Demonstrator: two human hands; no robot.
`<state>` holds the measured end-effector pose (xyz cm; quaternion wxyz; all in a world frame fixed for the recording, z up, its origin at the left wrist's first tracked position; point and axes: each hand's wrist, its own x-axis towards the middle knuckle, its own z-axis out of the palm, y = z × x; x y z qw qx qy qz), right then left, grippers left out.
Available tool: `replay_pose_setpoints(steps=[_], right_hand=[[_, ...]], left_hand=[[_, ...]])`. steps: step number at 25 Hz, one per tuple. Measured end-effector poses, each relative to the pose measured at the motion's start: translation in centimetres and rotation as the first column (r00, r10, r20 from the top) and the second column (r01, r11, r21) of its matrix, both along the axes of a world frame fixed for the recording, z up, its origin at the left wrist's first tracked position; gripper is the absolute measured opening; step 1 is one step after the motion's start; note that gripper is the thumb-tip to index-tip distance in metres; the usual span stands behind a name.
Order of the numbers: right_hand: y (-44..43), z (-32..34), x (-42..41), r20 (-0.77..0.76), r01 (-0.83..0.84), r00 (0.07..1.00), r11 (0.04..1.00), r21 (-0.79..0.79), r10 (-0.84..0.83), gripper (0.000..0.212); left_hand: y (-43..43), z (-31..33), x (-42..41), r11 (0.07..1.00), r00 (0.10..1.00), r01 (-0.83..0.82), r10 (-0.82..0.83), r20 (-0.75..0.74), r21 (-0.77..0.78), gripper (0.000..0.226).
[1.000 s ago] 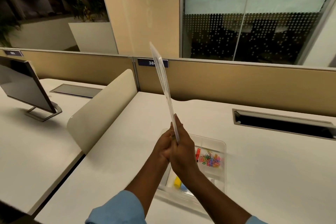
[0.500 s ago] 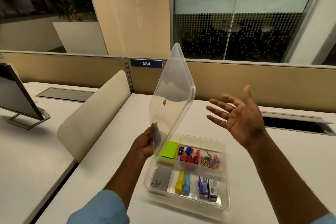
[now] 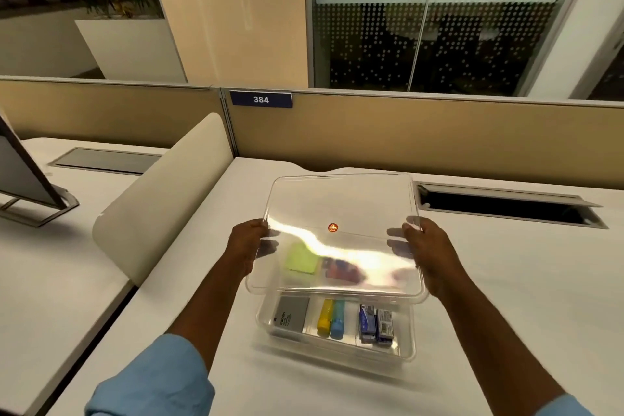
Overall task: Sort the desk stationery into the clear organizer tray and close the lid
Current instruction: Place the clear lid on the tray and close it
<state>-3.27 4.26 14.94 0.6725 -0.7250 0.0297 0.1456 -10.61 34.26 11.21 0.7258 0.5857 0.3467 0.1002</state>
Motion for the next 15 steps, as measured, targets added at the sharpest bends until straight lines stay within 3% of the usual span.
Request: replay_pose_setpoints(steps=[4,7,11,15], right_hand=[[-0.7,-5.4,-1.4,0.038,0.082,0.996,0.955,-0.284,-0.075,0.039],[-1.3,-7.9,-2.4,0.018,0.102,0.995,0.935,-0.339,-0.102,0.040],[-1.9,-9.4,-2.7,0.021,0.157,0.986,0.902,-0.402,-0.163,0.042],[-2.0,-10.4,-2.9,0.021,0.119,0.992,0.904,-0.411,-0.121,0.045]], left_hand=[[-0.7,-1.6,-0.5,0.978,0.998,0.005,0.006,-0.055,0.209,0.017],[-1.7,-3.5,-0.9,0.939,0.993,0.027,0.013,-0.115,0.343,0.015],[-2.9,-5.4,-1.4,0.896,0.990,0.041,0.023,-0.138,0.442,0.016],[-3.2,-6.8,-1.1,0.864,0.977,0.080,0.032,-0.213,0.496,0.022]])
